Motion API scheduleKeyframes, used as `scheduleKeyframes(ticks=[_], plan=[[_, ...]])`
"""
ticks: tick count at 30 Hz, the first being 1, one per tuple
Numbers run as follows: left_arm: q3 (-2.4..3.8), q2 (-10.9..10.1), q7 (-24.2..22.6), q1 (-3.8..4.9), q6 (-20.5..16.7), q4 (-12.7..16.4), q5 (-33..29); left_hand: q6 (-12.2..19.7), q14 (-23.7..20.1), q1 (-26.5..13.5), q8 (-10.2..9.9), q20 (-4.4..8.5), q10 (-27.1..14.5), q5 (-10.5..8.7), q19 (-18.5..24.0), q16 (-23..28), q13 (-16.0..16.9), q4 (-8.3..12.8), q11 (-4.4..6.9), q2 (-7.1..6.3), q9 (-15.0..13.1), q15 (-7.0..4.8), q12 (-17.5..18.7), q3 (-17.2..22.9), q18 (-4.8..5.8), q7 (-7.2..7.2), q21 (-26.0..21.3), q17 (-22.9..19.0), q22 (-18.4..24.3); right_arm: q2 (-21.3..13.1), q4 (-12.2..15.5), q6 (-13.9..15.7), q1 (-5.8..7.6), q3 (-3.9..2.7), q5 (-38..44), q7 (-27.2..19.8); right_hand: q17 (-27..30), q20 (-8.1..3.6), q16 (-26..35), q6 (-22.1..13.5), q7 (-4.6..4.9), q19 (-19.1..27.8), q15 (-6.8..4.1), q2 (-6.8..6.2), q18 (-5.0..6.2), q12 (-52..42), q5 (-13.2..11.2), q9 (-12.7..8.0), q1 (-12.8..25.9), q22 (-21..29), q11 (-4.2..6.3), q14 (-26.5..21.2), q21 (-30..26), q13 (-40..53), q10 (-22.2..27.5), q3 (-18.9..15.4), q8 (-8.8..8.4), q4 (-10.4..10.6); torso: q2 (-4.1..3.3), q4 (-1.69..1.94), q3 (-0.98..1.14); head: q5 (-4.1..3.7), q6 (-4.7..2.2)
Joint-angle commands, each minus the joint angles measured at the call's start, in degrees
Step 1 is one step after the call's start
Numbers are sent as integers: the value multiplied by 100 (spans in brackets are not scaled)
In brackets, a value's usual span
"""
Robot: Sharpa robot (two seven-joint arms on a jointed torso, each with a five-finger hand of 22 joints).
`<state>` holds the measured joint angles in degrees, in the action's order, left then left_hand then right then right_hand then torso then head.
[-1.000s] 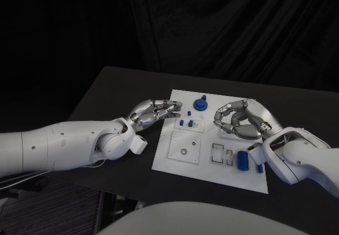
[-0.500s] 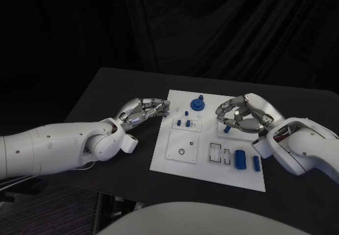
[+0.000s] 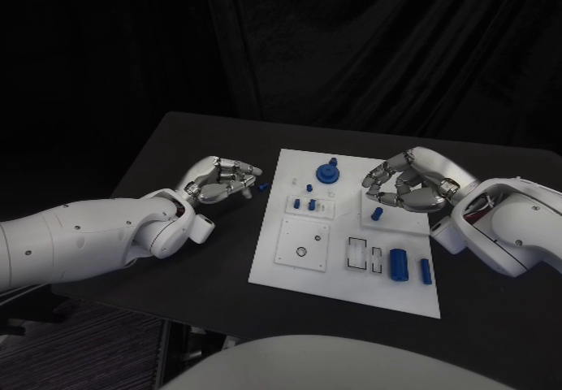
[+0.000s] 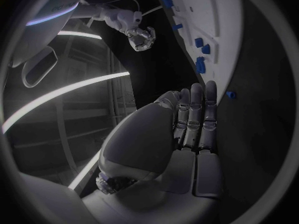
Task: Assemble the parts on the task board
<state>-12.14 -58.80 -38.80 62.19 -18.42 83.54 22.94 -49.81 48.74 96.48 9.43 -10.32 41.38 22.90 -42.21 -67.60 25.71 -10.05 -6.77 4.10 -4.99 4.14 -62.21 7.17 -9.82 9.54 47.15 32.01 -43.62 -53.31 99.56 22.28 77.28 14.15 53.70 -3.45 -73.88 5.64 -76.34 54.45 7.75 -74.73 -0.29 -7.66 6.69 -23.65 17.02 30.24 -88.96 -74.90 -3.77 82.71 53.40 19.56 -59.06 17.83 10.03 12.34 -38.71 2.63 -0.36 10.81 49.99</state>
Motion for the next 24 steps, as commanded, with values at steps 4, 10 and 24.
scheduleKeyframes(ticks=[4,10,24], plan=[[7,246,47,152,-803,-553,2492,-531,4013,37,176,196,4370,-749,-1996,-2233,5924,-225,191,-214,-45,-189,-2681,259,341,-89,2502,5670,-2438,-63,8,-653,23,-1,190,474,13,28,-21,48,-6,-7,9,48,0,-44,-60,-50,-9,-630,-7,19,12,-2,-58,-50,-37,-4,-13,19,-14,-75,1],[7,521,597,357,-1171,-992,4021,-773,4126,-78,133,295,4862,-1158,-4225,-2240,6429,-314,377,-363,-61,-325,-2779,213,850,-249,4012,5799,-4281,-127,11,-851,26,-1,193,573,21,24,-16,45,-4,-14,4,56,-2,-72,-111,-113,-8,-631,-2,21,25,4,-80,-66,-73,4,-20,22,-12,-74,1],[7,700,1963,701,-2017,-1147,5932,-759,4126,-326,-130,358,4862,-1415,-4779,-2240,6429,-296,400,-500,-50,-377,-2779,188,982,-240,4285,5799,-4638,-165,-11,-887,27,0,195,597,4,22,-33,44,-3,-29,2,60,-7,-94,-142,-161,9,-638,1,34,55,9,-92,-84,-100,22,-25,3,0,-49,1]])
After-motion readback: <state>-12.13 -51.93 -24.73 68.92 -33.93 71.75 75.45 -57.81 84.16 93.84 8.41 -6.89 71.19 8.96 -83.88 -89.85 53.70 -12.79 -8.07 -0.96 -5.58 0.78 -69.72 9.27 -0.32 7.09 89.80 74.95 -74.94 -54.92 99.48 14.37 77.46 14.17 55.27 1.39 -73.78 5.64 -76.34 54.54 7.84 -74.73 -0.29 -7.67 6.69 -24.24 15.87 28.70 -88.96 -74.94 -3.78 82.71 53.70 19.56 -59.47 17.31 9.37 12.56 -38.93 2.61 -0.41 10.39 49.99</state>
